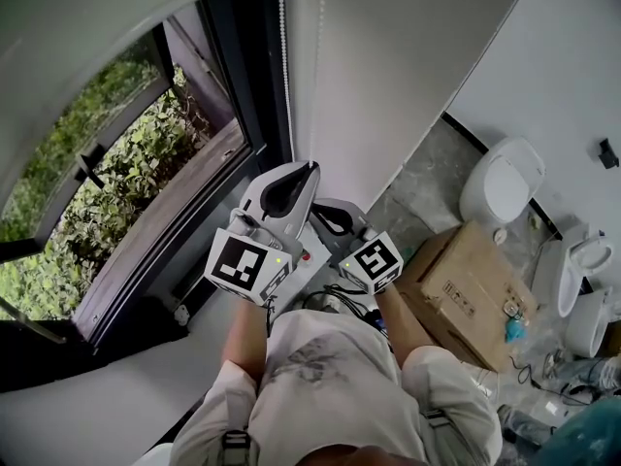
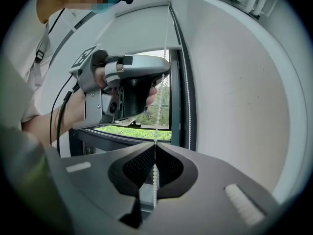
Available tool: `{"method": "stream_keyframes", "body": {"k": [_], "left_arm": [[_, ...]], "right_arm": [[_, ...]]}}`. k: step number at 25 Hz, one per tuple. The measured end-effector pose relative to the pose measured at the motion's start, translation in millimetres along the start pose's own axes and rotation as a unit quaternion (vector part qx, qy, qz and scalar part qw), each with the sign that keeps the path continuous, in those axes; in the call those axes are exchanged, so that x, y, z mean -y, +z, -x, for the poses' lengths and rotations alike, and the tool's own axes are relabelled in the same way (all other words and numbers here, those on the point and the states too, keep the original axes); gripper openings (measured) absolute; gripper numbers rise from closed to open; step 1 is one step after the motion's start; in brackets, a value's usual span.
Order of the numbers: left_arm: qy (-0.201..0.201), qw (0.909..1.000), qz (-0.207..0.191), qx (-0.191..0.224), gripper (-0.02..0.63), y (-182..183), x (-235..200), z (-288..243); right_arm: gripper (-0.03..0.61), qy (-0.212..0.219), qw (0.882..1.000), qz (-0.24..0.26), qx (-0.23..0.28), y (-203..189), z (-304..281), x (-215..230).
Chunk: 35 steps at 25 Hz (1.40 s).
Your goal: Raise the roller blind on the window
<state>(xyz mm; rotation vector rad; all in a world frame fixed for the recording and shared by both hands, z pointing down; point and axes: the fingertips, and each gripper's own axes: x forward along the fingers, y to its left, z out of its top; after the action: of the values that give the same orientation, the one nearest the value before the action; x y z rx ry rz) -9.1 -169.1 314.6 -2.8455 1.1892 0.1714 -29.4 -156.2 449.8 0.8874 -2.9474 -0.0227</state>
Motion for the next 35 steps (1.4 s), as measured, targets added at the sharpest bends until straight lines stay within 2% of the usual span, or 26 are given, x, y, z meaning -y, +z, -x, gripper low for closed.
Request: {"method": "stream_keyframes", "body": {"k": [19,35], "left_arm": [[0.001,0.9983,0.029,-0.051,0.006,-79,-2,5],[0.003,0.996,0.041,-0.08,0.007,-122,1,8]], "right_arm": [[0.01,0.006,0.998,-0.027,-0.051,-78,-1,-4],[0.011,0.012,0.995,-0.039,-0.095,-122,5,-7]]}}
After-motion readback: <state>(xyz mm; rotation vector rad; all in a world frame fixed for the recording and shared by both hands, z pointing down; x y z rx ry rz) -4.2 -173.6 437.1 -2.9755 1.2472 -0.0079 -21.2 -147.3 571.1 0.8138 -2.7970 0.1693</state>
